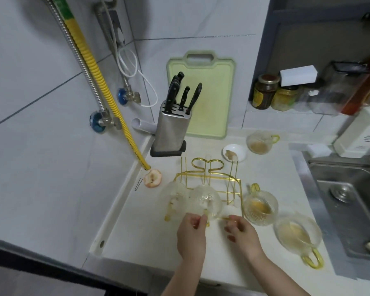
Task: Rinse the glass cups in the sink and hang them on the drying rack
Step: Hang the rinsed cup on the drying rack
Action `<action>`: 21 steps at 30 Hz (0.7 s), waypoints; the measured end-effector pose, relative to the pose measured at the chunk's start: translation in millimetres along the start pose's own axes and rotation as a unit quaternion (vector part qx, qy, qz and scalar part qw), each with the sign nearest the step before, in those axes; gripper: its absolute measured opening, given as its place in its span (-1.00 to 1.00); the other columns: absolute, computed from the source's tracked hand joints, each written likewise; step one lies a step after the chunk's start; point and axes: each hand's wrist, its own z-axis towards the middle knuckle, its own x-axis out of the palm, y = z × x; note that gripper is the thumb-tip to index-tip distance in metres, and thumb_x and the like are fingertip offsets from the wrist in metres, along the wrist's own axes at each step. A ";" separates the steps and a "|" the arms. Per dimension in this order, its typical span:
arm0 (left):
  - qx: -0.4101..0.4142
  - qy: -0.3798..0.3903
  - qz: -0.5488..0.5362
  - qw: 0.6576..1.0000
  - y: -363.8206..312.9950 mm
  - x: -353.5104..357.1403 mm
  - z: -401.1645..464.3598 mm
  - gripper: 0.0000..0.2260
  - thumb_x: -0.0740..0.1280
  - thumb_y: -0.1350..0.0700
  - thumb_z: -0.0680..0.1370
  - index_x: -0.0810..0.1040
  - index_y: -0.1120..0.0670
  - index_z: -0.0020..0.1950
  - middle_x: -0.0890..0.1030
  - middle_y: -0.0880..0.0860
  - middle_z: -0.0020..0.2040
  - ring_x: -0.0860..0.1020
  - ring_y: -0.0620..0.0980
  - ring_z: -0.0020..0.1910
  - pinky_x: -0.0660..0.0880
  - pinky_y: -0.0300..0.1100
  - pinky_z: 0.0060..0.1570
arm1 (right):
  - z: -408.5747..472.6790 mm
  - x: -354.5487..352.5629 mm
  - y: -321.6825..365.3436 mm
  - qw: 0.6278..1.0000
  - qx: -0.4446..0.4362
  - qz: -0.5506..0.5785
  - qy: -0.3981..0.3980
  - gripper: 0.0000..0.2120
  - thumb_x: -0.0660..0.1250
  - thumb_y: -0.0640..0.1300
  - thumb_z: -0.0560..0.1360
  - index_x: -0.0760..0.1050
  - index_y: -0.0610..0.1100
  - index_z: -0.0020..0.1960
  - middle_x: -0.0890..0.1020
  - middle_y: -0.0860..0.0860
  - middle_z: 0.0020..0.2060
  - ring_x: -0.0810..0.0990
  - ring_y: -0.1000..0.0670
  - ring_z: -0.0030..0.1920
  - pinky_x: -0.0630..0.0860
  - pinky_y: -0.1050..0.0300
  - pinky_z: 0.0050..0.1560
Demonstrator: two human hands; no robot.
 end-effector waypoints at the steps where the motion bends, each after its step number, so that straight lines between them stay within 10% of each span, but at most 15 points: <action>1: 0.012 0.014 -0.007 1.000 0.3 4.2 -2.8 -0.79 0.37 -0.03 0.52 0.43 -0.07 -0.28 0.56 -0.08 -0.31 0.52 -0.12 -0.29 0.37 -0.23 -0.31 | -1.9 -5.0 -0.7 1.000 -0.001 0.005 -0.009 -0.83 0.22 -0.32 0.56 0.47 -0.23 0.13 0.58 -0.03 -0.19 0.54 -0.09 -0.11 0.51 0.16 -0.16; 14: 0.082 0.248 -0.054 0.964 -8.4 112.1 -58.6 -0.85 0.34 0.10 0.53 0.51 -0.18 -0.10 0.62 -0.05 -0.20 0.58 -0.02 -0.21 0.52 -0.10 -0.09 | -18.9 -118.3 -8.8 0.988 -0.055 -0.054 -0.133 -0.82 0.26 -0.28 0.55 0.52 -0.02 -0.07 0.65 0.08 -0.15 0.63 -0.02 -0.07 0.57 0.01 0.06; 21: 0.100 0.300 0.025 0.948 -27.8 162.6 -93.2 -0.67 0.27 0.21 0.57 0.42 -0.06 0.29 0.53 -0.01 0.28 0.50 -0.08 0.23 0.41 -0.16 0.30 | -21.1 -184.5 -25.6 0.969 -0.093 -0.146 -0.177 -0.78 0.31 -0.29 0.51 0.48 0.04 -0.13 0.60 0.02 -0.16 0.60 0.06 -0.17 0.46 0.41 -0.20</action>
